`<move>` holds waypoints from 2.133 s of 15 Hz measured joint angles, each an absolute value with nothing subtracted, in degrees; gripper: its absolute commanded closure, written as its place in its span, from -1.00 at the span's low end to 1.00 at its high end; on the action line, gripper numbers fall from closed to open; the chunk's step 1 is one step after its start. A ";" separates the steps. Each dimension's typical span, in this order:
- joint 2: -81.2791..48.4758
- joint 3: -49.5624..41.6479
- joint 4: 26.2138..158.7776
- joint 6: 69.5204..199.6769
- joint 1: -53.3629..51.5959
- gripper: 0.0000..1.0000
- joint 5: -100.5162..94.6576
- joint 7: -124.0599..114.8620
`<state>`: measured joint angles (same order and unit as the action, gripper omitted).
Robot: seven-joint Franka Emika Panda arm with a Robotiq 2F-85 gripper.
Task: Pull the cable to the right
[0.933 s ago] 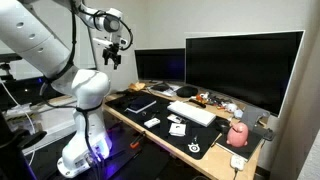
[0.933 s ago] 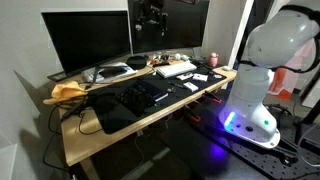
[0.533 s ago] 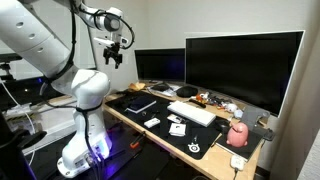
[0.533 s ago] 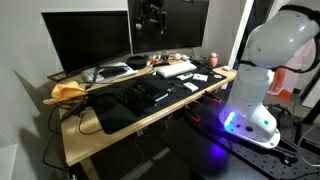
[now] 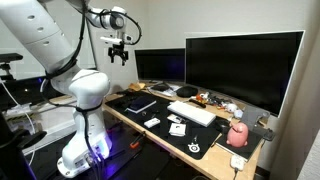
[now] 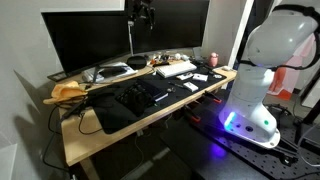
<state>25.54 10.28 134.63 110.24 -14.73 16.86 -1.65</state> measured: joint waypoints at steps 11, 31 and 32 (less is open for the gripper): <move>4.46 10.29 122.78 111.12 -14.62 -1.00 6.51 1.64; -12.63 12.50 113.73 110.88 -15.53 -1.00 -4.14 2.02; -12.71 12.50 113.72 110.88 -15.53 -1.00 -4.16 1.97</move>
<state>-12.71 12.50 113.72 110.88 -15.53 -4.16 1.97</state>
